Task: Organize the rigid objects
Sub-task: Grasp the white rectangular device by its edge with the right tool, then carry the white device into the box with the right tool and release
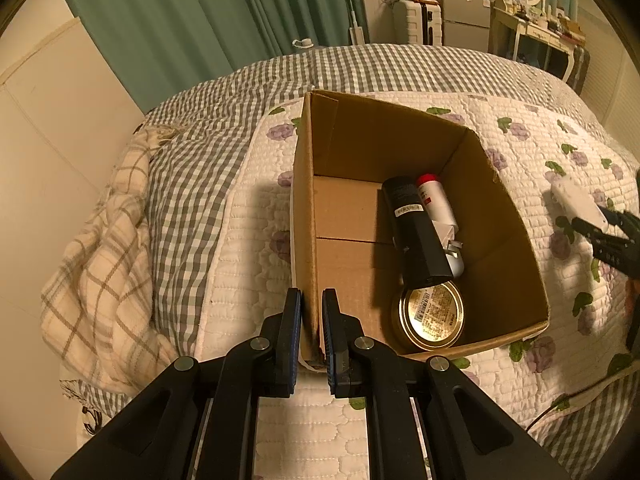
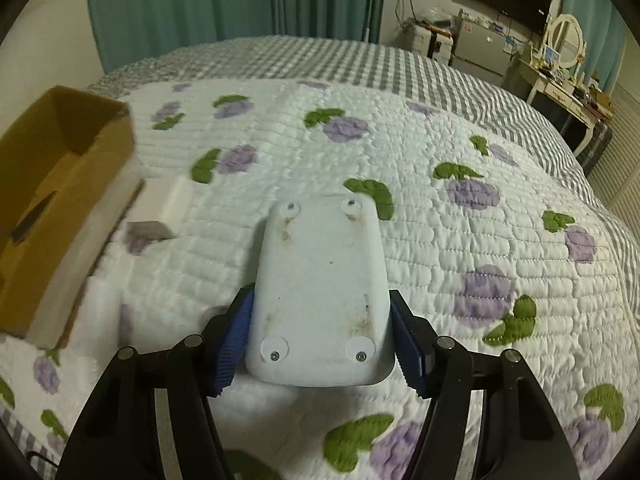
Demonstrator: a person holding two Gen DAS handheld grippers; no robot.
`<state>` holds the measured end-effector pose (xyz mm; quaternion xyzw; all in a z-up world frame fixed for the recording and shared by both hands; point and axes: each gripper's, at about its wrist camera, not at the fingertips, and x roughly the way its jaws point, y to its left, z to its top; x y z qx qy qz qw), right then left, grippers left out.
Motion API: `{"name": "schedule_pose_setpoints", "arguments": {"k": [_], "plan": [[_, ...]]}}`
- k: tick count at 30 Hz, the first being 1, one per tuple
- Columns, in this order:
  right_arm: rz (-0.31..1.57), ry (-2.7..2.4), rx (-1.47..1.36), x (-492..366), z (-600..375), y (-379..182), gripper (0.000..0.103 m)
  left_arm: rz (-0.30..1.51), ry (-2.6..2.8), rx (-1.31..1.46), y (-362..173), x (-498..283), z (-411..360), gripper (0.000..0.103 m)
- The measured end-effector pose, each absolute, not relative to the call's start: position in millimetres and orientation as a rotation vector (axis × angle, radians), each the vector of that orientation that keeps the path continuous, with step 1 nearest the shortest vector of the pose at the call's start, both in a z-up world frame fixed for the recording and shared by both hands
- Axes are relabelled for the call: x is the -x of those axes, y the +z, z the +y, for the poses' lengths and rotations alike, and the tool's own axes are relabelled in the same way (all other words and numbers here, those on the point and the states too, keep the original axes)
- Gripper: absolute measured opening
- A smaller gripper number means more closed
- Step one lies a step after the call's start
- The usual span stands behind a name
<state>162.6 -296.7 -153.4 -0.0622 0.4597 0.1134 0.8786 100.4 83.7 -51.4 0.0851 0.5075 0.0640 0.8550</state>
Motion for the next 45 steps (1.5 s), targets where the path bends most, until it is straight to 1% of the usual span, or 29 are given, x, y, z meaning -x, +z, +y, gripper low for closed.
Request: {"name": "schedule_pose_setpoints", "arguments": {"k": [6, 8, 9, 10, 11, 14, 20, 24, 30, 33, 38, 41, 45], "plan": [[0.924, 0.305, 0.129, -136.9, -281.5, -134.2, 0.064, 1.071, 0.136, -0.18, -52.3, -100.8, 83.8, 0.009], [0.918, 0.321, 0.142, -130.3, -275.8, -129.8, 0.061, 1.07, 0.135, -0.176, -52.6, -100.4, 83.8, 0.009], [0.911, 0.318, 0.155, -127.9, -273.8, -127.8, 0.022, 1.071, 0.135, -0.177, -52.5, -100.5, 83.4, 0.009], [0.891, 0.326, 0.164, -125.8, -272.9, -123.1, 0.016, 1.07, 0.134, -0.175, -52.4, -100.1, 83.1, 0.009], [0.925, 0.387, 0.125, -127.1, -272.5, -121.6, 0.014, 1.07, 0.133, -0.174, -52.4, -99.9, 82.9, 0.009], [0.938, 0.376, 0.184, -128.9, -263.7, -120.7, 0.014, 1.064, 0.127, -0.173, -52.4, -98.8, 82.9, 0.009], [0.959, 0.374, 0.172, -131.2, -263.6, -122.8, 0.014, 1.058, 0.111, -0.163, -51.9, -97.0, 86.7, 0.009], [0.94, 0.373, 0.155, -127.5, -264.5, -117.1, 0.013, 1.055, 0.104, -0.16, -51.2, -96.4, 87.4, 0.009], [0.867, 0.38, 0.207, -127.7, -250.2, -80.2, 0.013, 1.05, 0.092, -0.156, -51.1, -96.2, 89.4, 0.01], [0.798, 0.423, 0.249, -128.3, -226.2, -44.2, 0.013, 1.051, 0.088, -0.153, -50.8, -96.9, 89.8, 0.01], [0.701, 0.519, 0.29, -132.6, -167.6, -4.6, 0.013, 1.049, 0.081, -0.142, -50.5, -96.2, 90.6, 0.01], [0.683, 0.588, 0.294, -136.9, -126.9, -1.9, 0.013, 1.053, 0.072, -0.127, -49.3, -96.8, 91.9, 0.01], [0.703, 0.678, 0.275, -140.2, -80.7, -14.8, 0.013, 1.055, 0.062, -0.127, -49.6, -96.9, 92.9, 0.01]]}}
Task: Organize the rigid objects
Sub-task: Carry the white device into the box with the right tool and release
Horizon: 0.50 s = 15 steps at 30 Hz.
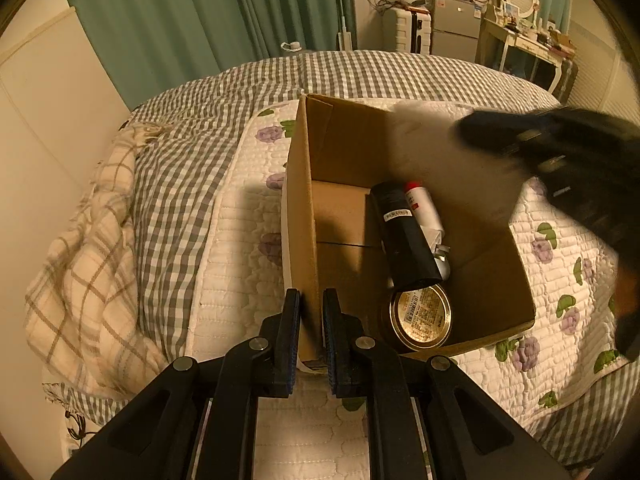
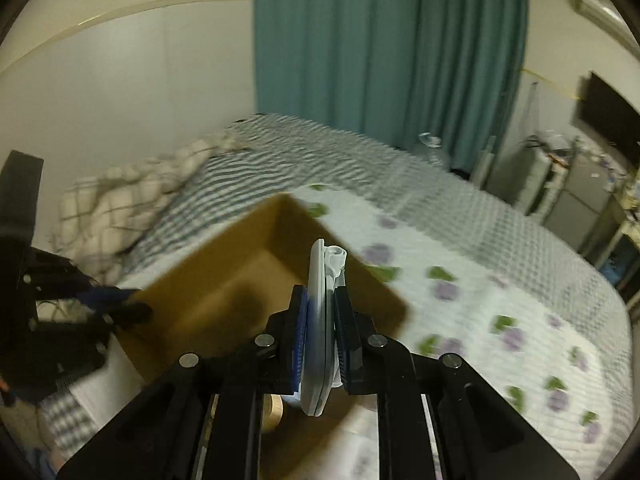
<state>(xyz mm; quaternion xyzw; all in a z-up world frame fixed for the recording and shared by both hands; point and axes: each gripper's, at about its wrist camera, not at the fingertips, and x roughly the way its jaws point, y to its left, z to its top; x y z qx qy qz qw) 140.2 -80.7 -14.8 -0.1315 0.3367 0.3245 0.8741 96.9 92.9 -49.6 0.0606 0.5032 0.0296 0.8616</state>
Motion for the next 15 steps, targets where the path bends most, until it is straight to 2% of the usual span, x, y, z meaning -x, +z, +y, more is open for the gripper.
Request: {"name": "schedule_pose_setpoints", "arguments": {"k": [8, 15], "plan": [[0.811, 0.732, 0.218, -150.4, -36.3, -63.1, 0.013, 1.052, 0.056, -0.136, -50.0, -96.6, 94.3, 0.01], [0.834, 0.696, 0.194, -155.3, -39.2, -74.7, 0.014, 1.051, 0.059, -0.142, -50.6, -96.9, 93.6, 0.01]]}}
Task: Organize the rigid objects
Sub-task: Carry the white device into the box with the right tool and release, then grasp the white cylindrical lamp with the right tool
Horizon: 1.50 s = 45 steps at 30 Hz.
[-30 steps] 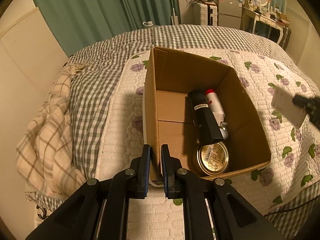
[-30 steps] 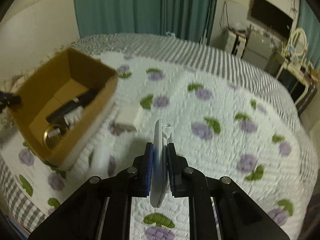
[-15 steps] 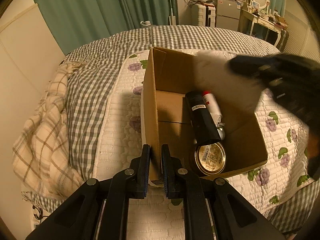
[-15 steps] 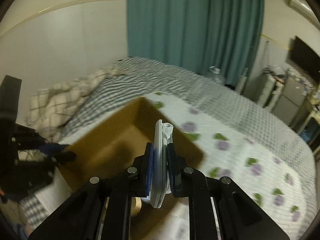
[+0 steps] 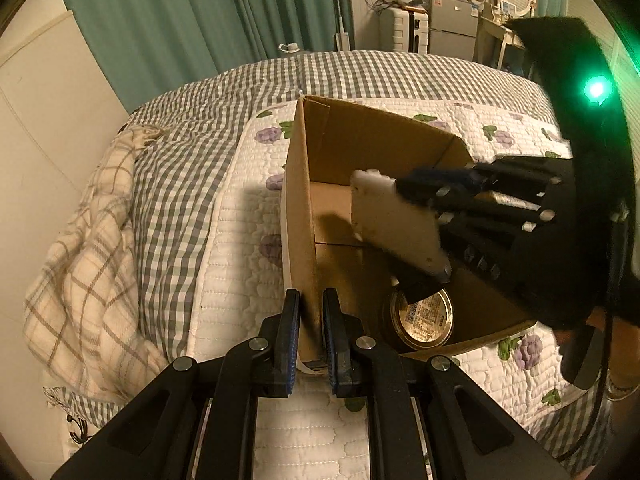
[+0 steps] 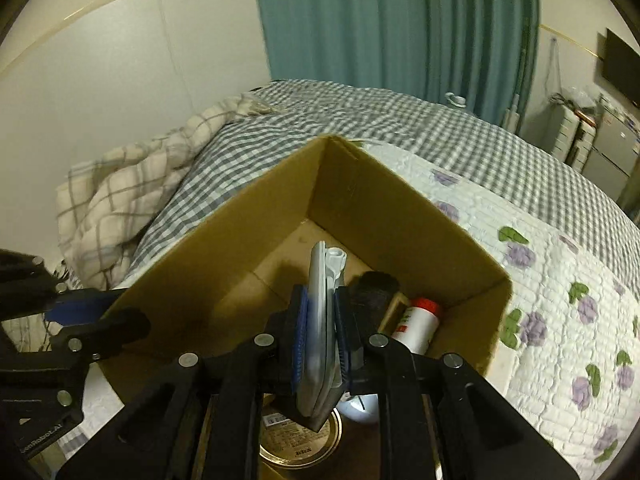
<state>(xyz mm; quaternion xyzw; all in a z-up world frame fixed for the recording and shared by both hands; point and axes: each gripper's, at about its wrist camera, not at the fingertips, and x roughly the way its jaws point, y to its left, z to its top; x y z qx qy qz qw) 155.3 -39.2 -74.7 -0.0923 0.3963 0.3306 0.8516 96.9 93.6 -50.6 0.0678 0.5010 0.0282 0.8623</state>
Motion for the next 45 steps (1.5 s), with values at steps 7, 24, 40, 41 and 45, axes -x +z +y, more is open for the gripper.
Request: {"name": "schedule_pose_setpoints", "arguments": {"k": [7, 24, 40, 41, 45], "plan": [[0.754, 0.595, 0.179, -146.5, -81.5, -42.4, 0.051, 1.064, 0.067, -0.117, -51.4, -100.6, 97.6, 0.011], [0.814, 0.391, 0.239, -81.9, -193.5, -74.8, 0.063, 1.058, 0.103, -0.127, -51.0, -97.6, 92.3, 0.011], [1.066, 0.439, 0.139, -86.6, -177.4, -177.8, 0.063, 1.048, 0.102, -0.147, -51.7, -95.4, 90.0, 0.011], [1.071, 0.436, 0.138, -87.3, -176.9, -180.2, 0.063, 1.048, 0.102, -0.146, -51.7, -95.3, 90.0, 0.011], [1.079, 0.439, 0.123, -88.7, -175.9, -185.0, 0.059, 1.046, 0.101, -0.145, -51.3, -94.9, 89.6, 0.011]]}}
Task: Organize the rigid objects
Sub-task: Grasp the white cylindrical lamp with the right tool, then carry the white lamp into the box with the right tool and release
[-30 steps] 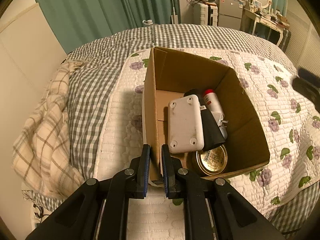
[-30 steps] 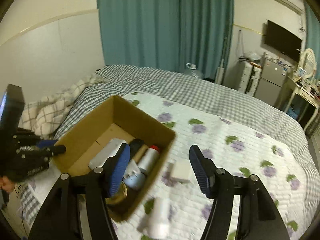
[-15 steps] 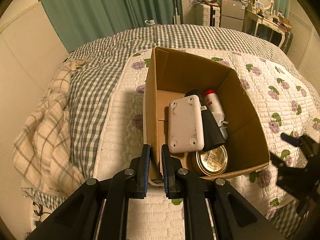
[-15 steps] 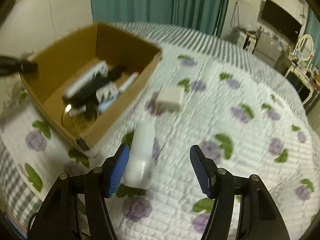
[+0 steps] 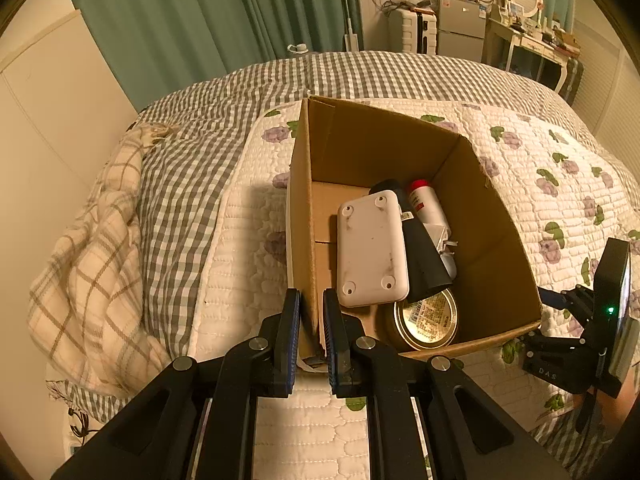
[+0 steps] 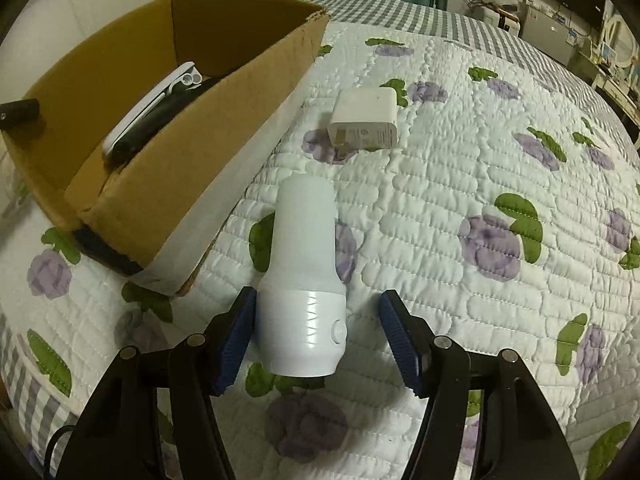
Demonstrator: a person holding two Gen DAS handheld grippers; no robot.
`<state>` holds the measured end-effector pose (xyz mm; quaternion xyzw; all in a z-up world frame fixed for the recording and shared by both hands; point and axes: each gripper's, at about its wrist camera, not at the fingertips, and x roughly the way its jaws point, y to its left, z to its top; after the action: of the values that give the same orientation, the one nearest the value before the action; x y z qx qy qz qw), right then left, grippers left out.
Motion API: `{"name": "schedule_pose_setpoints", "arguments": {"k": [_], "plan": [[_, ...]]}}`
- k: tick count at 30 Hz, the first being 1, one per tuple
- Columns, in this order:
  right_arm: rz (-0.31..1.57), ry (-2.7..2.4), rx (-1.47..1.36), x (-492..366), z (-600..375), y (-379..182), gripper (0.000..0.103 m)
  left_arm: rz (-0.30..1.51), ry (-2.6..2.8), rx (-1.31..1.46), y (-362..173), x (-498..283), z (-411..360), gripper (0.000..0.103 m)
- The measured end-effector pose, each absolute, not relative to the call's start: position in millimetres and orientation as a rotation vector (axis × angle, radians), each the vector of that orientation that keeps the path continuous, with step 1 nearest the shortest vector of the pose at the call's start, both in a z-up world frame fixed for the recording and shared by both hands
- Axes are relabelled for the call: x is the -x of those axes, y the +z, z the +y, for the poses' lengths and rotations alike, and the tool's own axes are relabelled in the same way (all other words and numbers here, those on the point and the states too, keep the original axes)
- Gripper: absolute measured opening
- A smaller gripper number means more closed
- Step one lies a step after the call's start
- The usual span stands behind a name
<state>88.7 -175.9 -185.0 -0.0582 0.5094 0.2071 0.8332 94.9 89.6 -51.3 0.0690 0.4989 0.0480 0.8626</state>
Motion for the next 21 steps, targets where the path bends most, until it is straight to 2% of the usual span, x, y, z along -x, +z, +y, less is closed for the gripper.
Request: {"name": "schedule_pose_setpoints", "arguments": {"k": [4, 12, 21], "plan": [[1.083, 0.457, 0.127, -90.4, -170.9, -184.6, 0.044, 1.048, 0.097, -0.139, -51.5, -94.6, 89.9, 0.011], [1.039, 0.447, 0.165, -82.5, -170.9, -172.3, 0.044, 1.048, 0.092, -0.132, -50.3, -95.0, 91.6, 0.011], [0.892, 0.415, 0.15, -92.4, -192.3, -100.2, 0.044, 1.047, 0.09, -0.13, -50.2, -95.6, 90.8, 0.011]]}}
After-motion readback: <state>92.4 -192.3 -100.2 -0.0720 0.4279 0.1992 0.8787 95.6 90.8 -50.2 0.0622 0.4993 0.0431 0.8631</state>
